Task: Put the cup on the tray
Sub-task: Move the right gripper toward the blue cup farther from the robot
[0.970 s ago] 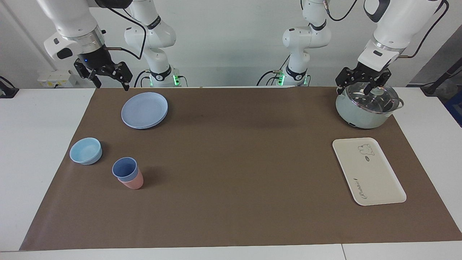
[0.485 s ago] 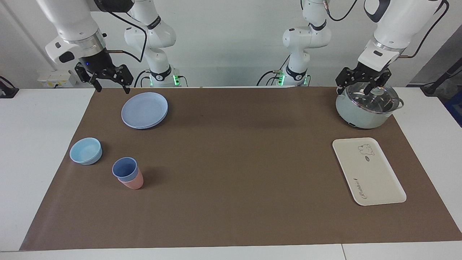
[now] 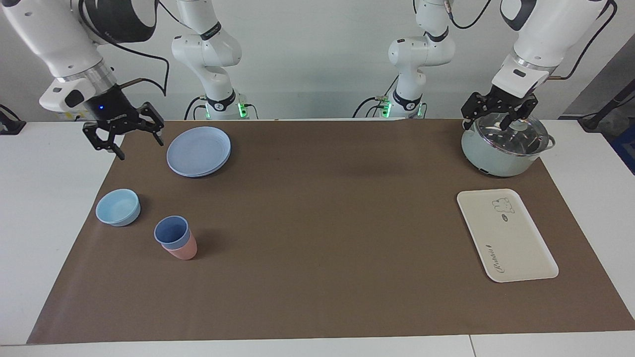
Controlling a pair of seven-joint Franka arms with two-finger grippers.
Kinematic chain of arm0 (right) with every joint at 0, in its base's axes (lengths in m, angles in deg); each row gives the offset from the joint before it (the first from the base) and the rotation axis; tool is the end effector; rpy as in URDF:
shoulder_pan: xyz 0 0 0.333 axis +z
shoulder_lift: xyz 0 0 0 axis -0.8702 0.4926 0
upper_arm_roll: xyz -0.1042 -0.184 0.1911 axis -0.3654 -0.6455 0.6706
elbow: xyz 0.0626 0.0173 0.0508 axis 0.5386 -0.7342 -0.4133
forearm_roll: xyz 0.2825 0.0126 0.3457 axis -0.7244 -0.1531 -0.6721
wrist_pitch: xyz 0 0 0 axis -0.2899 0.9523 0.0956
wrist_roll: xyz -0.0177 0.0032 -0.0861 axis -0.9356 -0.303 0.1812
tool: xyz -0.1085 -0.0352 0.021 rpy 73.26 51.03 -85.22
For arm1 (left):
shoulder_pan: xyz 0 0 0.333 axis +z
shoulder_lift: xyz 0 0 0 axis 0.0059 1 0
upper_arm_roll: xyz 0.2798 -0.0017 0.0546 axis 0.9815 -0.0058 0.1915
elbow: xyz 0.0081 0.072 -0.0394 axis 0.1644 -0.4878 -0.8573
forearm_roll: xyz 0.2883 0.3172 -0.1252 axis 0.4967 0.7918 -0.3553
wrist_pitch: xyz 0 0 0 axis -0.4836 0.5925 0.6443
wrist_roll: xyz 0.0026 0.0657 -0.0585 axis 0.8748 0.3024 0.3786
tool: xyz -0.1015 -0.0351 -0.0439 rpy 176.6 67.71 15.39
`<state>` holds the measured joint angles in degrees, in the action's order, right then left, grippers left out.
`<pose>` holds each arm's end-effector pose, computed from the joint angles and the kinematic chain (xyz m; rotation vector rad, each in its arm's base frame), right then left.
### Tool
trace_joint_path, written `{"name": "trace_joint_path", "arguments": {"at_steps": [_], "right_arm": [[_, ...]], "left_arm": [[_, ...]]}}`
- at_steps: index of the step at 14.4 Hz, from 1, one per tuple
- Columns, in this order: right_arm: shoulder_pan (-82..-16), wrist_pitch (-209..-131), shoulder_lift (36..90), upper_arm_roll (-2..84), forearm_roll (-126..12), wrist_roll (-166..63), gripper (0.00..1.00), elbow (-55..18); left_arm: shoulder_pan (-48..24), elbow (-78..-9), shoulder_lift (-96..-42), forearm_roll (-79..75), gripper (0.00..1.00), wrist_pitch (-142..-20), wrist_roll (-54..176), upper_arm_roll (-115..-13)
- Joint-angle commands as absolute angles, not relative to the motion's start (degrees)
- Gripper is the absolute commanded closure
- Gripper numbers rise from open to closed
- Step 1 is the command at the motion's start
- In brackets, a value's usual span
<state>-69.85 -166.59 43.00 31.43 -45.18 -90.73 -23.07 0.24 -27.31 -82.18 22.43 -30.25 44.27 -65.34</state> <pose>0.6041 -0.1035 0.5098 -2.8260 -0.7472 -0.4601 0.5865 -0.0491 0.5889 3.1335 -0.1591 -0.0544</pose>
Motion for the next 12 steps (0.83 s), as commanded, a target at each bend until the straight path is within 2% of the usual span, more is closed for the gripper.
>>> {"name": "trace_joint_path", "arguments": {"at_steps": [1,6,12], "right_arm": [[-72.3,-173.0,44.4,31.9,-55.5,-105.4,0.00,-27.3],[-76.1,-176.4,54.9,31.9,-74.6,-130.8,0.00,-27.2],[-77.8,-174.6,61.8,32.0,-87.3,-145.1,0.00,-27.3]], "left_arm": [[0.8,-29.0,-83.8,22.3,0.00,-30.7,43.4,-65.6],[0.8,-29.1,-83.8,22.3,0.00,-30.7,43.4,-65.7],[1.0,-29.1,-83.8,22.3,0.00,-30.3,43.3,-65.5]]}}
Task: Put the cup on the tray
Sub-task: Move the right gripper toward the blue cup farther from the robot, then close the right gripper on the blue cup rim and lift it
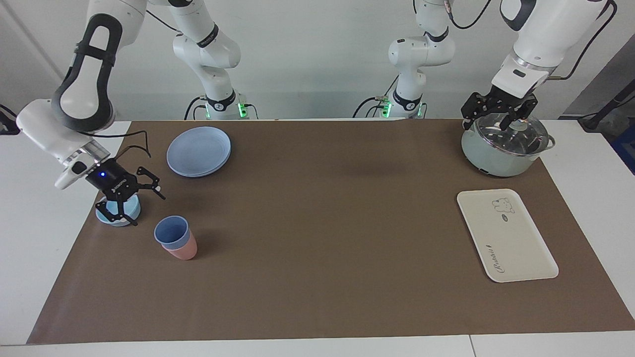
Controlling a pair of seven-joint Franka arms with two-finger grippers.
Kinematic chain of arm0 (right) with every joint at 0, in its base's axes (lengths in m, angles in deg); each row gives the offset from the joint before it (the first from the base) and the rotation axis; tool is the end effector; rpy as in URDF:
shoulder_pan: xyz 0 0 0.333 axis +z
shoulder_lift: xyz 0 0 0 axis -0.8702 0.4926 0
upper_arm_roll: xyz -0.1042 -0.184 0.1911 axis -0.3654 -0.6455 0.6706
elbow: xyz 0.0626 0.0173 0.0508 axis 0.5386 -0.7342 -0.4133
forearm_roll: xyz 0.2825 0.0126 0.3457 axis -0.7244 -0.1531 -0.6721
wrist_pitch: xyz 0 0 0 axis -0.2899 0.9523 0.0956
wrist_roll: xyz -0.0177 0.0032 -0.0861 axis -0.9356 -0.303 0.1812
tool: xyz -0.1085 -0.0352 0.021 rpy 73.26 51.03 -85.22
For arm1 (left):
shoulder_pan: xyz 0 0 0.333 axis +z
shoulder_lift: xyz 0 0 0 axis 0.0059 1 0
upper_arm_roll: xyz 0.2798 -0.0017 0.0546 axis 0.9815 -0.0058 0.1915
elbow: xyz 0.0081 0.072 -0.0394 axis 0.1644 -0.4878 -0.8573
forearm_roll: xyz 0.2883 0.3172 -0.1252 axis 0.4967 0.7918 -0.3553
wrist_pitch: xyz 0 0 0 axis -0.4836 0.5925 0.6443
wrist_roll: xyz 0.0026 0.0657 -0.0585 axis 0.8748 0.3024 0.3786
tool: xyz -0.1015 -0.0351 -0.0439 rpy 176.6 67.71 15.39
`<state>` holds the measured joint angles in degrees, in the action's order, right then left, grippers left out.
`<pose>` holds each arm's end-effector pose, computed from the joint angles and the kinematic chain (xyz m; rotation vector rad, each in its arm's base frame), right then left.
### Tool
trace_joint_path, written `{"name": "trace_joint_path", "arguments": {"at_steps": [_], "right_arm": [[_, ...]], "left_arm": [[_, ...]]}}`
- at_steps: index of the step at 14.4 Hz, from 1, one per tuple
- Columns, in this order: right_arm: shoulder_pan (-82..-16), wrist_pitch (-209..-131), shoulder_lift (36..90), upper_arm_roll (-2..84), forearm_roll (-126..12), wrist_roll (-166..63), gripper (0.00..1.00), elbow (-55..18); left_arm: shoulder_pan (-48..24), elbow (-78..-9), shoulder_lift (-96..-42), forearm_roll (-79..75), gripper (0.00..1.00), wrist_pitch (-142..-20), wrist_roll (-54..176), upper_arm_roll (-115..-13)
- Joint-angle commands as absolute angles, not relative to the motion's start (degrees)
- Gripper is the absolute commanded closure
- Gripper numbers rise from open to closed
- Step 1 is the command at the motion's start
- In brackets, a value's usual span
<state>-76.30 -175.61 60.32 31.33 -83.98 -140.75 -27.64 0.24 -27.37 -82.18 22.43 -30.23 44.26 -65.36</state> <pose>0.6255 -0.1623 0.3080 -2.3391 -0.9739 -0.8974 0.5864 -0.0493 0.5883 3.1335 -0.1599 -0.0566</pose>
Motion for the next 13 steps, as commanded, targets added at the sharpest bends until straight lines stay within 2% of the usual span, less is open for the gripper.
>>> {"name": "trace_joint_path", "arguments": {"at_steps": [1,5,13], "right_arm": [[-78.7,-174.0,63.1,32.0,-89.6,-148.7,0.00,-27.3],[-78.5,-172.6,68.3,32.0,-100.9,-159.0,0.00,-27.3],[-75.3,-174.7,72.3,32.1,-113.5,-166.1,0.00,-26.7]], "left_arm": [[1.0,-29.1,-83.8,22.3,0.00,-30.4,43.3,-65.6],[1.0,-29.1,-83.8,22.3,0.00,-30.3,43.3,-65.5],[1.0,-29.2,-83.8,22.3,0.00,-30.1,43.2,-65.5]]}}
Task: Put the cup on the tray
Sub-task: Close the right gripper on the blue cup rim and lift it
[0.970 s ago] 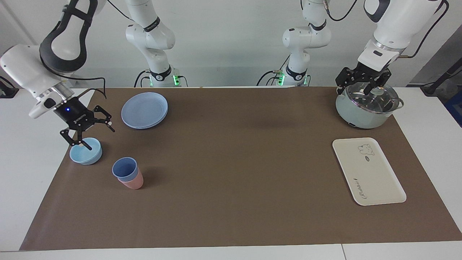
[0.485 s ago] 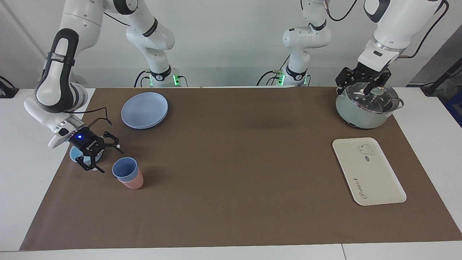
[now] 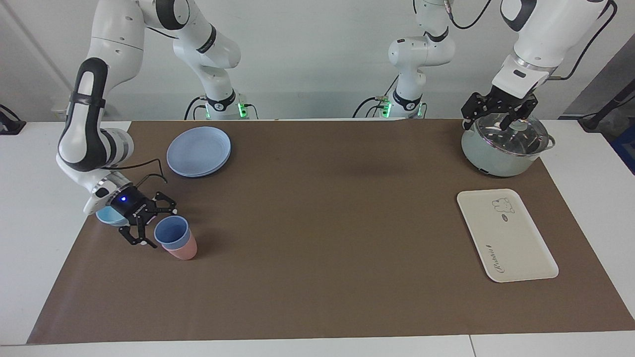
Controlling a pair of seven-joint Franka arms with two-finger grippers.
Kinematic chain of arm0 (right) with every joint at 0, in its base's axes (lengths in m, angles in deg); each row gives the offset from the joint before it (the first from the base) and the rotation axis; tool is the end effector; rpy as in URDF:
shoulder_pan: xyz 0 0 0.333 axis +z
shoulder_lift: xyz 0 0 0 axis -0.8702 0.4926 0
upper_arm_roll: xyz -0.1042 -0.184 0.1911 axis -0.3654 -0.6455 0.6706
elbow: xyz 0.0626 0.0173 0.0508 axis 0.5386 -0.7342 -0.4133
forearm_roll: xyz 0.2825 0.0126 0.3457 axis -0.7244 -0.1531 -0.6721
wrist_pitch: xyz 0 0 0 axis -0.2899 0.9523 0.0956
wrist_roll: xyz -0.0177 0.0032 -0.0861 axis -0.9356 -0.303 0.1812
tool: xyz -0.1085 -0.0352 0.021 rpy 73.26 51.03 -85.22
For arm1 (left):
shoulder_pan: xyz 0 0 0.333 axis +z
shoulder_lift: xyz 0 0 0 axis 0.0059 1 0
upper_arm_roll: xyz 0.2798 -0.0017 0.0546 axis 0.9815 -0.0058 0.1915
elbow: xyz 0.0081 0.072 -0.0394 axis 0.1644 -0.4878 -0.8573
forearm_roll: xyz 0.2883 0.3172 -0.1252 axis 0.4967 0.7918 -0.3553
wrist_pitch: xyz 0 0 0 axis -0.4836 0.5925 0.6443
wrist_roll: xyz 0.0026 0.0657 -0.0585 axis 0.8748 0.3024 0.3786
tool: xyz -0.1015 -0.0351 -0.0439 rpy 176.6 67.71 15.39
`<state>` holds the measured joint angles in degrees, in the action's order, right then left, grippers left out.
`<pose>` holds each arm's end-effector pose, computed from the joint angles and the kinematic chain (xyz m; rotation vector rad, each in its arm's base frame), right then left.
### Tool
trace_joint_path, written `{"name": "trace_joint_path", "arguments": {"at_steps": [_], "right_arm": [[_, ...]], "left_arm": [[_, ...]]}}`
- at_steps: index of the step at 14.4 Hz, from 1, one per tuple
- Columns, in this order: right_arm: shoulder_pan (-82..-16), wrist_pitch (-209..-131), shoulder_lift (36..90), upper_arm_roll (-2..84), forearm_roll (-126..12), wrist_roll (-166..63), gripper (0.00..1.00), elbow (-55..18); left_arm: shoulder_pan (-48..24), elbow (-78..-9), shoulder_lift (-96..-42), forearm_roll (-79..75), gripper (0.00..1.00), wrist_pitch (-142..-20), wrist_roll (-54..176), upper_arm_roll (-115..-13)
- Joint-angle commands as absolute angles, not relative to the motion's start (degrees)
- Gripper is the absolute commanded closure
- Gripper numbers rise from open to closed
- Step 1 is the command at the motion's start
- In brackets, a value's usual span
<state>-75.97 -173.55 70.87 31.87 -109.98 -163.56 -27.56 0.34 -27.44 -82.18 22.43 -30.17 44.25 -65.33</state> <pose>0.6300 -0.1409 0.2066 -2.1085 -0.8741 -1.2083 0.5864 -0.0479 0.5876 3.1336 -0.1566 -0.0602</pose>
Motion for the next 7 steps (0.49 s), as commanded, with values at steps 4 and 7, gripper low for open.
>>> {"name": "trace_joint_path", "arguments": {"at_steps": [4,7], "right_arm": [[-73.6,-177.1,72.7,32.1,-116.0,-166.3,0.00,-26.3],[-73.2,-178.1,72.9,32.1,-116.7,-166.3,0.00,-25.9]], "left_arm": [[1.0,-29.1,-83.8,22.3,0.00,-30.1,43.2,-65.5],[1.0,-29.1,-83.8,22.3,0.00,-30.1,43.2,-65.5]]}}
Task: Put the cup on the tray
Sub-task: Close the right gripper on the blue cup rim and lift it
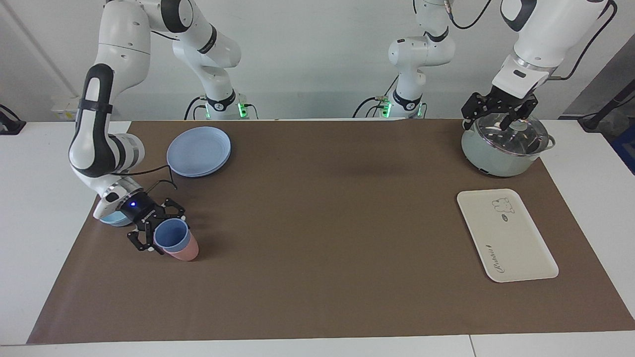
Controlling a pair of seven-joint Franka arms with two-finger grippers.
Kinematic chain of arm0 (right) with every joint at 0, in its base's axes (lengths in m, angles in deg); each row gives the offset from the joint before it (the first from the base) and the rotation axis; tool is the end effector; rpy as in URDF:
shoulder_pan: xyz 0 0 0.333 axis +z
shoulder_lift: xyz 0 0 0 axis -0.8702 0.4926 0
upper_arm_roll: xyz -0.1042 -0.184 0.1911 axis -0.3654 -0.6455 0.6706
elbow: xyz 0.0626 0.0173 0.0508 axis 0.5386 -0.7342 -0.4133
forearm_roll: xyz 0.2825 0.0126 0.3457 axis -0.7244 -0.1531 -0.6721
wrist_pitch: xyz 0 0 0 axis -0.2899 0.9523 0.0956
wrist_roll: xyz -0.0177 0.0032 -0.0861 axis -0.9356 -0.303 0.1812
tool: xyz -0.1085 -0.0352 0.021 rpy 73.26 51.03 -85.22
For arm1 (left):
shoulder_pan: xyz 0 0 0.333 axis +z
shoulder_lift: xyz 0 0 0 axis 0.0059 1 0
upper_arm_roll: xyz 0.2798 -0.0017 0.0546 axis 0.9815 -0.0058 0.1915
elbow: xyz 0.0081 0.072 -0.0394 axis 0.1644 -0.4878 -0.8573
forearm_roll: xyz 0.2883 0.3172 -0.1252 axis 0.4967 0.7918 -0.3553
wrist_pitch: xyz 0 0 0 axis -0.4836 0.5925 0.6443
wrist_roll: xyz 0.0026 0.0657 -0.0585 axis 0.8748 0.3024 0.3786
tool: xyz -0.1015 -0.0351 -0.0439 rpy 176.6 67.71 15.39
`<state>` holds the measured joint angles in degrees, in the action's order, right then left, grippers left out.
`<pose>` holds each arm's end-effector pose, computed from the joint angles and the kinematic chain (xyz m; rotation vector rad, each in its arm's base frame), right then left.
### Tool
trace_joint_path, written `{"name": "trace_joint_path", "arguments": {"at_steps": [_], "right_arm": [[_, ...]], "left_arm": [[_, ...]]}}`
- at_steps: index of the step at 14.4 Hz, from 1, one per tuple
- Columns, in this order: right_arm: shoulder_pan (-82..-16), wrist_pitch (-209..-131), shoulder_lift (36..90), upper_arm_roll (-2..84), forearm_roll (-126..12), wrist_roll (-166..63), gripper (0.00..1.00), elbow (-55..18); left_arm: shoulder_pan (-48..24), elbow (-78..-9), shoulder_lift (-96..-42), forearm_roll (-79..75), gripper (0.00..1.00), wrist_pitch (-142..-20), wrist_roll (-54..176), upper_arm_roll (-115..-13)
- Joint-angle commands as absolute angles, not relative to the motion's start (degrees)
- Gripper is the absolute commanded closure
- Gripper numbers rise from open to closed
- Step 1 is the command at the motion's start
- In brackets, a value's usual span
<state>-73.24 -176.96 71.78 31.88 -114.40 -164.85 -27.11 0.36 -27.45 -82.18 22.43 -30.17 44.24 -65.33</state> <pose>0.6400 -0.1197 0.2010 -2.1281 -0.8452 -1.2474 0.5864 -0.0477 0.5875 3.1336 -0.1563 -0.0604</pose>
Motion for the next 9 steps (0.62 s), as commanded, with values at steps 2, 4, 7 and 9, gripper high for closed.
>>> {"name": "trace_joint_path", "arguments": {"at_steps": [2,4,7,9], "right_arm": [[-72.5,-178.1,73.2,32.1,-117.1,-166.3,0.00,-25.9],[-72.2,-178.4,73.2,32.2,-117.3,-166.6,0.00,-25.9],[-70.7,-179.4,73.2,32.2,-119.3,-167.3,0.00,-26.2],[-70.0,-179.7,73.2,32.1,-120.8,-167.6,0.00,-26.2]], "left_arm": [[1.0,-29.1,-83.8,22.3,0.00,-30.1,43.2,-65.5],[1.0,-29.1,-83.8,22.3,0.00,-30.1,43.2,-65.5],[0.5,-29.2,-83.9,22.3,0.00,-29.8,43.3,-65.6],[-0.1,-29.2,-83.9,22.3,0.00,-29.8,43.5,-66.0]]}}
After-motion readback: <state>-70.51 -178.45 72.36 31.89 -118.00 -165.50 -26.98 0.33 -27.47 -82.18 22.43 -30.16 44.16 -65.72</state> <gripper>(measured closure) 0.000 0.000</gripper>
